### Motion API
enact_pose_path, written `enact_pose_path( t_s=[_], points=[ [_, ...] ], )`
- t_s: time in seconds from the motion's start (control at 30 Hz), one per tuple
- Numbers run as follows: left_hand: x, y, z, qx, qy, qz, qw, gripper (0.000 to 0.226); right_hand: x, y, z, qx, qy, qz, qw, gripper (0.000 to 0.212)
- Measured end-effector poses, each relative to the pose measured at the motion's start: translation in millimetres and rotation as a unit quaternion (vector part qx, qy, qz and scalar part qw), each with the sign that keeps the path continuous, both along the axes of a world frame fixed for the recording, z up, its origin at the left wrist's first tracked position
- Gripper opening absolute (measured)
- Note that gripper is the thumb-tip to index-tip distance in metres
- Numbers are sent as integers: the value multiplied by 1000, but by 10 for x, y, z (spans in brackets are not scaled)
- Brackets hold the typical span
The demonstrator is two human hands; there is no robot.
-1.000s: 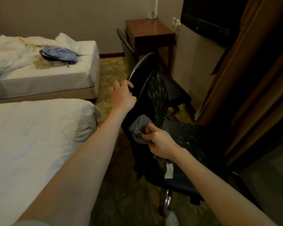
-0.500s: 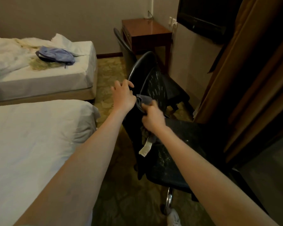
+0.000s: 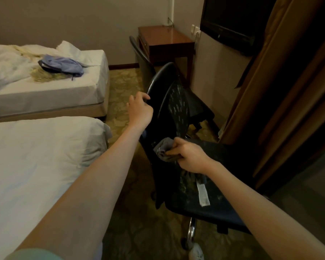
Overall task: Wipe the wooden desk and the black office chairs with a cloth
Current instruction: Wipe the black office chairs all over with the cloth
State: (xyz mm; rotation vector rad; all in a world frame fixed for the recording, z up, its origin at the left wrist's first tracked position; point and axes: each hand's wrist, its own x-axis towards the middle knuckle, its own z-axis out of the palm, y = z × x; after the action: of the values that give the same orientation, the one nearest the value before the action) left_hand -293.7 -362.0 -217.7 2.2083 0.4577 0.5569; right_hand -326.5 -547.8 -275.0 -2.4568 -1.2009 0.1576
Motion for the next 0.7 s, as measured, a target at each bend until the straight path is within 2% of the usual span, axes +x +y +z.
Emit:
enact_pose_path(
  t_s=[0.07,0.13,0.2,0.27,0.37,0.5,0.57,0.63,0.7],
  points=[
    [-41,-26,30,2,-47,16,999,35,128,-29,25,99,30,-114,988,47],
    [-76,-63,34,45,-76,7,996,36,286,44,108,193,79,-242,948,46],
    [-75,-78,26,45,-80,-11,996,29,364,215,173,213,95,-295,926,47],
    [-52,-46,11,14,-62,-9,998,23,318,422,148,167,53,-262,949,45],
    [-21,45,-27,8,-35,-23,999,33,72,554,-56,88,-55,-148,984,40],
    [-1,75,-58,18,-48,-47,998,42,-84,225,-112,28,-110,3,994,38],
    [18,61,-60,41,-53,-47,997,44,-99,78,-105,-9,-100,51,994,41],
    [24,57,-70,76,-51,-52,994,43,-49,7,-107,1,-78,32,996,42],
    [6,59,-95,78,-50,-53,994,41,19,14,-100,85,-55,-58,993,40]
  ],
)
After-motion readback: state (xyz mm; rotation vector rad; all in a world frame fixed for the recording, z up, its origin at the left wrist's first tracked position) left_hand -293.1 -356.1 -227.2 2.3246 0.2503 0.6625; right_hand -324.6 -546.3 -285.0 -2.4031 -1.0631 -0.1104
